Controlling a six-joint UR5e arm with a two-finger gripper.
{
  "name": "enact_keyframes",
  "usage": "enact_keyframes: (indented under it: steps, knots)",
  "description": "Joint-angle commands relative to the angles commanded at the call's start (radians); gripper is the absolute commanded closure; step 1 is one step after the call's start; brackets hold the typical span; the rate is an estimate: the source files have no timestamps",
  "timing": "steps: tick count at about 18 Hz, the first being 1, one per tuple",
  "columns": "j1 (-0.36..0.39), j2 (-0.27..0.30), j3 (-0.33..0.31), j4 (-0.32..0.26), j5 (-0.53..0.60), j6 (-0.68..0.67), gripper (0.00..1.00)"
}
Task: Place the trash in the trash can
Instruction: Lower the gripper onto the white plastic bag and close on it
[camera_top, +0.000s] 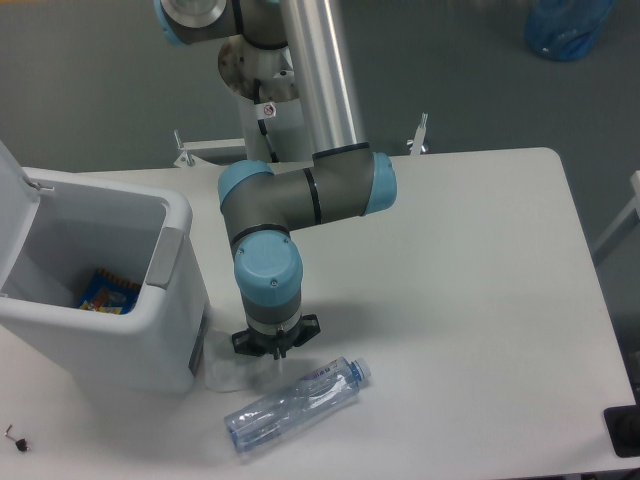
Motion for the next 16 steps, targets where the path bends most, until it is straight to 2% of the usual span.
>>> enact_keyframes:
  steps: [6,8,10,12,14,16]
  knots:
    - [0.024,0.04,-0.012,-0.017,0.026,0.023,1.0]
    - [0.086,0.093,-0.035,-0.047,0.049,0.087,1.0]
    - [0.127,0.153,-0.057,-0.075,0.045,0.208,1.0]
    - [0.179,0.189,-0.054,-0.081,0.023,0.276,1.0]
    - [0.227,0.218,-0.02,-0.08,-0.041,0.282,1.0]
    - [0.262,0.241,0.049,-0.078,-0.124,0.279,1.0]
